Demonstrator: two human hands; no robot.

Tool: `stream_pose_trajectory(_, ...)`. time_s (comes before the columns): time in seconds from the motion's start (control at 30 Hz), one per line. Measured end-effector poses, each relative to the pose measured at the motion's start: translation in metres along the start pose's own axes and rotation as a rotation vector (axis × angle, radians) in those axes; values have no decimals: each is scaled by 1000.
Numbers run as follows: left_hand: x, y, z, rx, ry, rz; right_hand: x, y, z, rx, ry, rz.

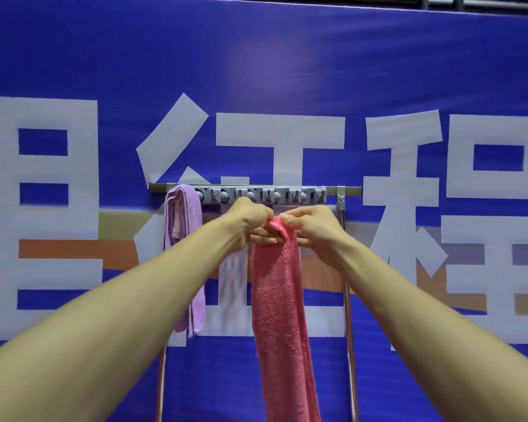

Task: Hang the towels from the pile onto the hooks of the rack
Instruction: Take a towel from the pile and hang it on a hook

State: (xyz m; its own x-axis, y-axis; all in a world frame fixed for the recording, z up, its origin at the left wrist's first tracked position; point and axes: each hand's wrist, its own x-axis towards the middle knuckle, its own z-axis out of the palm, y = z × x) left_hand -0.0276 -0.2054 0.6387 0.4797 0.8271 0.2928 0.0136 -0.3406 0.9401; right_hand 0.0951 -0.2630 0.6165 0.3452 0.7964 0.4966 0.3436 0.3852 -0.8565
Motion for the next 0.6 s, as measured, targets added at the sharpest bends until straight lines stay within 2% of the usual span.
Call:
stream_pose_trajectory(0.13, 0, 2, -1, -7, -8, -13, -2, -2, -5, -117, -51, -68)
stream_pose_trajectory(0.27, -2, 6, -5, 58, -37, -47, -7, -2, -10, -196, -185, -142)
stream_pose_trajectory(0.47, -2, 4, -9, 132, -60, 19, 1, 5, -8, -320, -56, -215)
stream_pose_trajectory(0.53, -4, 2, -11, 259, -46, 115, 4, 6, -8, -354, -15, -228)
stream_pose_trajectory(0.6, -3, -3, -17, 469, 72, 255, 7, 6, -7, -345, 36, -208)
